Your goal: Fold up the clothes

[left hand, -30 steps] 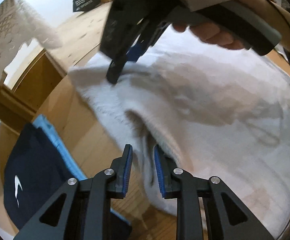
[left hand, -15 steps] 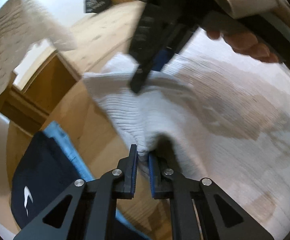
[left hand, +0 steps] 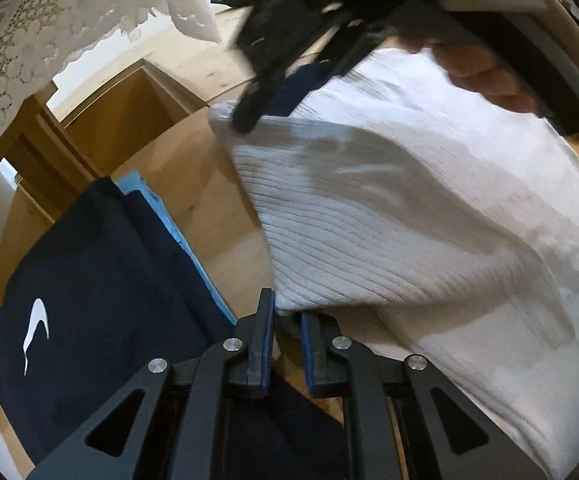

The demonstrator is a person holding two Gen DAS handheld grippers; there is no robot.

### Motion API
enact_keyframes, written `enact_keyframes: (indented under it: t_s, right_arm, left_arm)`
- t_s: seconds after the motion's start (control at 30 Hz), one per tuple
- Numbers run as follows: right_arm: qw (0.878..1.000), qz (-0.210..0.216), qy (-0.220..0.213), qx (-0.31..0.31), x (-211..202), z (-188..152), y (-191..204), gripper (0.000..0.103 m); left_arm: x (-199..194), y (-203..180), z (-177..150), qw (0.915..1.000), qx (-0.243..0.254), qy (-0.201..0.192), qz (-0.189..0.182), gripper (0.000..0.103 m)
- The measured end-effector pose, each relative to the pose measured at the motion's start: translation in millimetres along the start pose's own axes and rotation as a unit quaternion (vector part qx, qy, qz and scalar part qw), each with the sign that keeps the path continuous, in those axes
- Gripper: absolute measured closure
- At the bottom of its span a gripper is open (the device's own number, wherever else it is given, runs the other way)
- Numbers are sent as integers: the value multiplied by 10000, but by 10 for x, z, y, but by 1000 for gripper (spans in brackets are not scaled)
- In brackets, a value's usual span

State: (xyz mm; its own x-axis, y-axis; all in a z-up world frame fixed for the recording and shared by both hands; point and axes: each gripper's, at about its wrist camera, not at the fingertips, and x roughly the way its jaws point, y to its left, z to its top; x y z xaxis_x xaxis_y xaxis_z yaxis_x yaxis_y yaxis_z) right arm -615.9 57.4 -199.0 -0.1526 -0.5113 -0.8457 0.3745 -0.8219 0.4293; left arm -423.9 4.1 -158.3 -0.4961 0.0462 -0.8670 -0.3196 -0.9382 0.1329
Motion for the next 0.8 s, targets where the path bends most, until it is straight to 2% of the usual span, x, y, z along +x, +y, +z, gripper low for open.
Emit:
enact_keyframes:
  t_s: [0.03,0.07,0.1,0.17,0.23,0.33,0.4,0.5,0.53,0.6,0.7,0.8]
  right_arm:
    - [9999,-149,-14,-61,51,7,22,76]
    - [9995,-297,-28,-122,102,14,43,85]
    - [9989,-434,-122,-127,108,17,39,97]
    - [9967,-689,-415,-62,59,19,-4,97]
    - [9930,-944,-708,3,11,21,-48,97]
    - [9930,-1012,-598,-63,-24,12,-95,96]
    - [9904,-1207,-648,-168,-167,-14,-75,85]
    - [9897,-1174,-756,-311,-444,-161,2,83]
    - [9896,-1151,-787,-353,-539,-215,29,83]
    - [9929,-761,-713,-580,-673,-457,150,83]
    - [9945,-385,-201,-948,-755,-864,359,83]
    - [9954,-1,406,-869,-660,-1201,433,83]
  left_arm:
    - [-20,-2,-3,10000,-15,-30,-10,88]
    - [-12,5,8,10000,-16,-49,-18,87]
    - [8,15,21,10000,-4,-60,29,79]
    - [58,48,44,9999,-8,-65,151,69]
    - [75,82,59,9999,-127,-55,87,69]
    - [-58,71,25,9998,-181,-39,102,69]
    - [-196,23,-22,9996,-89,-47,269,71]
    - [-433,-83,-139,9996,55,-116,244,70]
    - [-517,-135,-195,9998,44,-123,124,70]
    - [-631,-188,-260,9993,33,-161,-334,70]
    - [-701,-379,-353,9949,29,-132,-997,70]
    - [-757,-583,-470,9873,30,-37,-1587,70]
